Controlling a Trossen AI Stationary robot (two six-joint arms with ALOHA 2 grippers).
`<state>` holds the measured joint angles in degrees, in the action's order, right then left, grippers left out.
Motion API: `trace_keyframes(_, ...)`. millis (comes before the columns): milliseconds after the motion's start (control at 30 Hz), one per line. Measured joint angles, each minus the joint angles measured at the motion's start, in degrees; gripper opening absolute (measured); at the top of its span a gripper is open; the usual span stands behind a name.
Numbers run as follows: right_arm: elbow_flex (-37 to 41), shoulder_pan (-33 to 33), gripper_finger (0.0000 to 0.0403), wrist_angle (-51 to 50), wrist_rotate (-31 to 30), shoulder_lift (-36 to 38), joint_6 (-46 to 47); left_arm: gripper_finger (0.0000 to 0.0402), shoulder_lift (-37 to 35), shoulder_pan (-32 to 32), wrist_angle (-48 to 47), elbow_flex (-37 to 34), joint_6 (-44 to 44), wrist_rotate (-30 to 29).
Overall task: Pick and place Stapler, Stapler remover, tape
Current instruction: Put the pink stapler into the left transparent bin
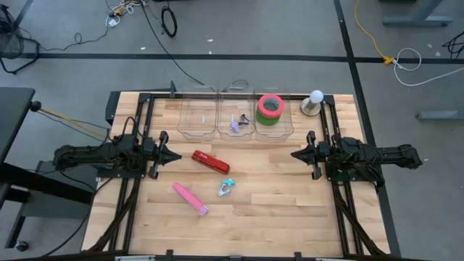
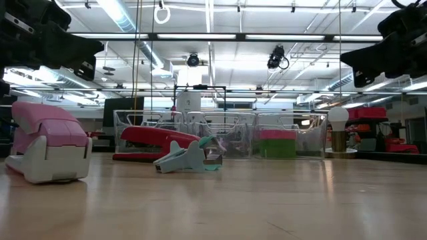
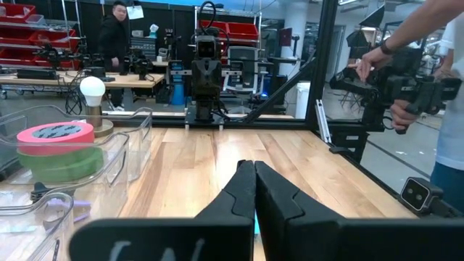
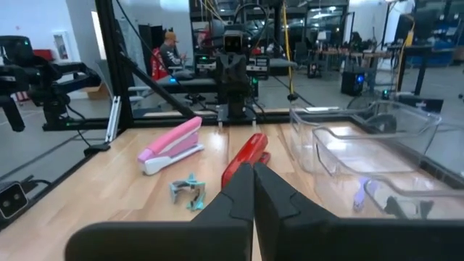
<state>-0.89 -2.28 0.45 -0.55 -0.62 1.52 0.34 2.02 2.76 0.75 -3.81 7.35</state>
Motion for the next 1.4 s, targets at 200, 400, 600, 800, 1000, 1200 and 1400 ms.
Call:
trace_keyframes(200, 0.00, 0.00, 0.0002, 0.02, -0.02, 0.48, -3.20, 0.0003, 0.02, -0.02, 0.00, 0.00, -0.02, -0.01)
trace_keyframes(400, 0.00, 0.00, 0.0002, 0.02, 0.03, 0.61, -3.99, 0.0003, 0.02, -0.02, 0.00, 0.00, 0.00, 0.00)
trace_keyframes(600, 0.00, 0.00, 0.0002, 0.09, 0.02, 0.66, -3.52, 0.0003, 0.02, 0.00, 0.00, 0.00, -0.02, 0.00)
trace_keyframes(800, 0.00, 0.00, 0.0002, 0.10, 0.02, 0.66, -3.48, 0.0003, 0.02, -0.01, 0.00, 0.00, 0.00, 0.00)
trace_keyframes(1000, 0.00, 0.00, 0.0008, 0.11, 0.00, 0.63, -3.71, 0.0003, 0.00, 0.00, 0.00, 0.00, 0.00, 0.00)
trace_keyframes(1200, 0.00, 0.00, 0.0016, 0.11, 0.00, 0.63, -3.73, 0.0003, 0.02, -0.02, 0.00, 0.00, 0.00, 0.00)
trace_keyframes(1400, 0.00, 0.00, 0.0018, 0.11, 0.00, 0.63, -3.73, 0.0003, 0.02, -0.01, 0.00, 0.00, -0.01, -0.01)
